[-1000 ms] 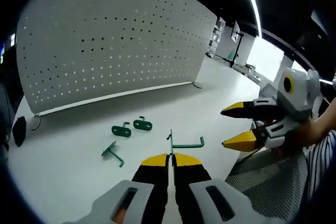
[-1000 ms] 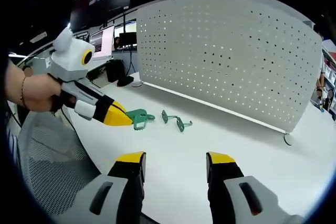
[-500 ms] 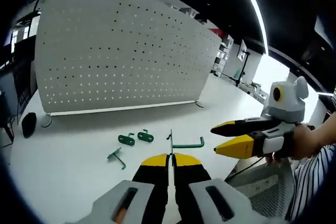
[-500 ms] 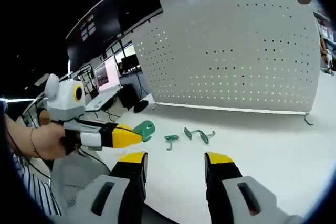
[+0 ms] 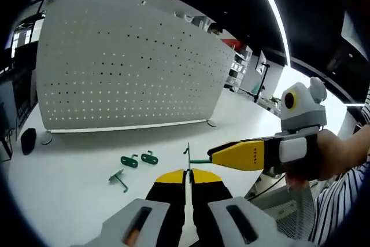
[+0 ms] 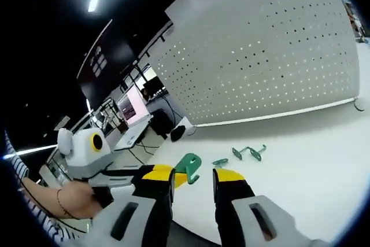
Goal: Insert the hook assembly into the mounting plate slot until the hook locks in place.
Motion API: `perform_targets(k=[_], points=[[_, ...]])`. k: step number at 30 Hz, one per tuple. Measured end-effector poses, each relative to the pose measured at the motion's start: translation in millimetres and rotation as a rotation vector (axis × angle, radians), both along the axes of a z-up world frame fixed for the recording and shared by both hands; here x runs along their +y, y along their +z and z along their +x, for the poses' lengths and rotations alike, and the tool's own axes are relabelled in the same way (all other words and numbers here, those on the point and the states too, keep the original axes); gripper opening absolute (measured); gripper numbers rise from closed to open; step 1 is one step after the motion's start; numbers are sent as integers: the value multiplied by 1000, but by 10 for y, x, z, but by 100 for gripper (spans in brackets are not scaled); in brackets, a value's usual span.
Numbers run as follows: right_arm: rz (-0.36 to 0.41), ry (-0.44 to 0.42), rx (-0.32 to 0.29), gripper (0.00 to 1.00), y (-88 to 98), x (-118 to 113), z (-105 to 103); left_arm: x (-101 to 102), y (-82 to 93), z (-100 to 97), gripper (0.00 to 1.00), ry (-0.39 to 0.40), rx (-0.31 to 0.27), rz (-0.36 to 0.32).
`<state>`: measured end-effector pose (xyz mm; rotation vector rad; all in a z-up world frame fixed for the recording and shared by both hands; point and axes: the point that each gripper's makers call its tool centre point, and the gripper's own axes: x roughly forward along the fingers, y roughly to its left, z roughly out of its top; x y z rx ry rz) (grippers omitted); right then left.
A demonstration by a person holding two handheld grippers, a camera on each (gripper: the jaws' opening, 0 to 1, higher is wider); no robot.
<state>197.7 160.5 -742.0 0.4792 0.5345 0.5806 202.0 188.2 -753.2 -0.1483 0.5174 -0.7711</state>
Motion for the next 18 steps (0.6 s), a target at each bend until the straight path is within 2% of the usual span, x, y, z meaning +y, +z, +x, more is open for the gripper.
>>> perform_targets(k=[3,8,12,16,18], points=[[84,-20,35,17,16,26,-9,-17,27,-1,1,-11,-12,-3],[82,-19,34,8,11,25,-1,-39,34,4,1,-28,-22,-7],[125,-31,57,8,15,11,27,-58,42,24,1,-30,-21,-18],[215,-71,94,6,35,3,66,-102,77,34,1,-46,-34,-27],[213,-66,86,4,35,8,72,-116,95,39,1,-51,-41,-31]])
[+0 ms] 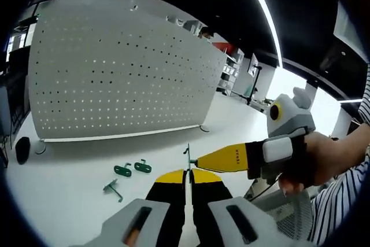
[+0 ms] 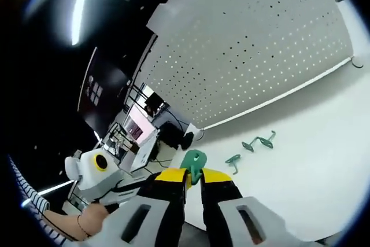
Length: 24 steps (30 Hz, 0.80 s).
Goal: Insert the hook assembly into the mounting plate slot until the hook locks in place.
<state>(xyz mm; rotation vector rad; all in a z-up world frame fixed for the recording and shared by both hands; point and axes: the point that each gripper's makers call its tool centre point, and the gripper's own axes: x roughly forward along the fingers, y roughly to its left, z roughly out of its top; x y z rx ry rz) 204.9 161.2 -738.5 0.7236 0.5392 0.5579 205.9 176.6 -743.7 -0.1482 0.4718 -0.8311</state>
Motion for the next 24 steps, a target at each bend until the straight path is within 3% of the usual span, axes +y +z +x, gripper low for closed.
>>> perform_targets(k=[6,9,12,19,24], points=[[83,-20,25,1,58,34,3,-16,47,1,1,-18,-22,-6],[70,-27,16,1,66,31,15,-15,54,13,1,-19,-30,-9],[125,-42,50,0,68,36,24,-10,68,18,1,-23,-43,-10],[114,-10,62,0,53,69,15,9,36,17,1,-45,-61,0],[54,-3,19,0,90,74,41,3,60,43,3,-61,-78,3]])
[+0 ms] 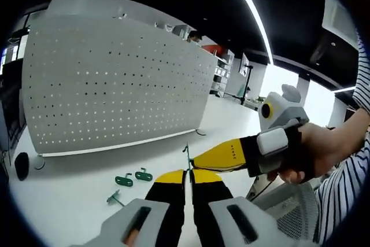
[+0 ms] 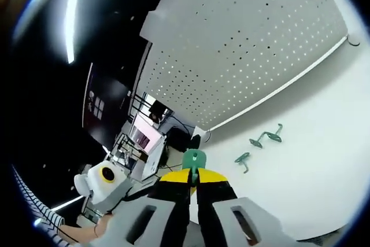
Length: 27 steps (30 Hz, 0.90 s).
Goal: Insert the hook assembly into the mounting plate slot until the hook locks in place.
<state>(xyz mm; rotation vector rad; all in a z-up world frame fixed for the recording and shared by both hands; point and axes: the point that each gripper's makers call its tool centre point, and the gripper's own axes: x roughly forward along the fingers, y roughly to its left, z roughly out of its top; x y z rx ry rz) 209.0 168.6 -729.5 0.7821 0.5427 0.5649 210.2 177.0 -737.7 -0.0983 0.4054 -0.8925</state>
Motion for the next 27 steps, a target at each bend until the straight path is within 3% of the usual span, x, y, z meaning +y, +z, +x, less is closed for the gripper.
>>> perform_targets(k=[2,4,14,19,25,27], points=[[-35,10,-36,0,49,14,24,10,32,22,4,15,24,-24],[-89,35,-71,0,86,22,41,2,62,31,6,10,12,-2],[-327,189,-238,0,182,253,52,33,59,32,45,-7,17,18],[-380,239,-297,0,210,378,38,150,40,69,63,26,18,13],[-454,300,-383,0,247,497,63,220,32,33,75,31,22,4],[-464,305,-394,0,251,514,69,277,29,46,78,67,22,-10]])
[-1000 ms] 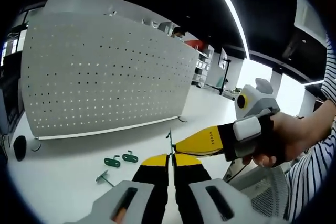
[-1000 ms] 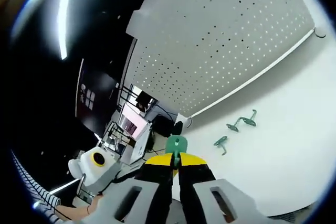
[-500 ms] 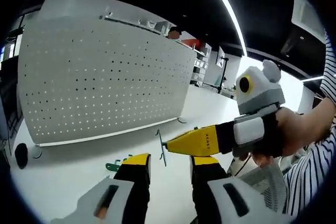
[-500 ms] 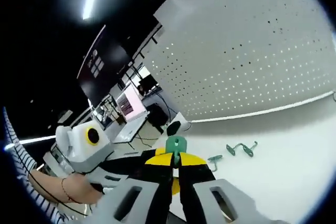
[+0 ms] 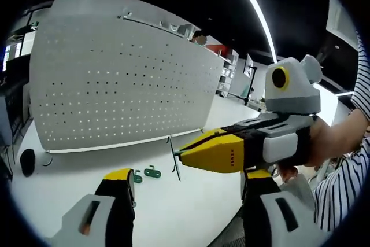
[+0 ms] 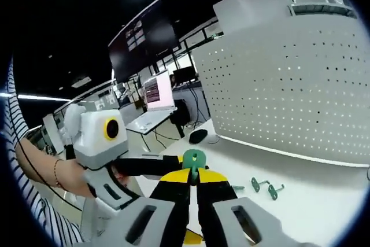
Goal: Insert the hook assembly into the mounting plate slot until the hook locks in place.
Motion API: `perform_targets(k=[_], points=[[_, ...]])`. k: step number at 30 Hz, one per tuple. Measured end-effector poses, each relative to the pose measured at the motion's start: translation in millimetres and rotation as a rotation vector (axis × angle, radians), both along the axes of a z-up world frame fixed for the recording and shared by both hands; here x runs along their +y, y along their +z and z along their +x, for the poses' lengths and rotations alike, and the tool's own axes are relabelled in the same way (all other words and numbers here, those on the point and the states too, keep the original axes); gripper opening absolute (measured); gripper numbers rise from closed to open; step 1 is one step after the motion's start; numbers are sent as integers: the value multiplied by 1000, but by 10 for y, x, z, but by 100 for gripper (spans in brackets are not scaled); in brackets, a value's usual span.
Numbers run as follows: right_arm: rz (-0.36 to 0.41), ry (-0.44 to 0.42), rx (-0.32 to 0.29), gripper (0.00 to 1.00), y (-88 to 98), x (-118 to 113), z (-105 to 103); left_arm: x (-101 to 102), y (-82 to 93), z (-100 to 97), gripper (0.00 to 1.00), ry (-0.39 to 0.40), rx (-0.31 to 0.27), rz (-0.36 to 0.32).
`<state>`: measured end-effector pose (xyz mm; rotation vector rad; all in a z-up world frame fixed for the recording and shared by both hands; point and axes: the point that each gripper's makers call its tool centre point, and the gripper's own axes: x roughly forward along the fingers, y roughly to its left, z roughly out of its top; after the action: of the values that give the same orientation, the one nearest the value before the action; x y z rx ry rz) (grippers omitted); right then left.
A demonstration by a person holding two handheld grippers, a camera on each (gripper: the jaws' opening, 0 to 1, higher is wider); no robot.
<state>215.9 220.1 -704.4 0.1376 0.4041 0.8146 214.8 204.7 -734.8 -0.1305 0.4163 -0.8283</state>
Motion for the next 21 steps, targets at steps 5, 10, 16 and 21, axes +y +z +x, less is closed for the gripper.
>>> perform_targets(k=[5,10,16,21], points=[[-16,-36,-37,0,33,-33,65,94,-26,-3,88,42,14,-37],[-54,-96,-146,0,145,-50,138,159,-67,-42,93,58,23,-46],[-98,-155,-232,0,225,-67,217,205,-93,-73,98,74,27,-68],[-137,-221,-291,0,300,-163,362,240,-158,-127,100,80,43,-75]])
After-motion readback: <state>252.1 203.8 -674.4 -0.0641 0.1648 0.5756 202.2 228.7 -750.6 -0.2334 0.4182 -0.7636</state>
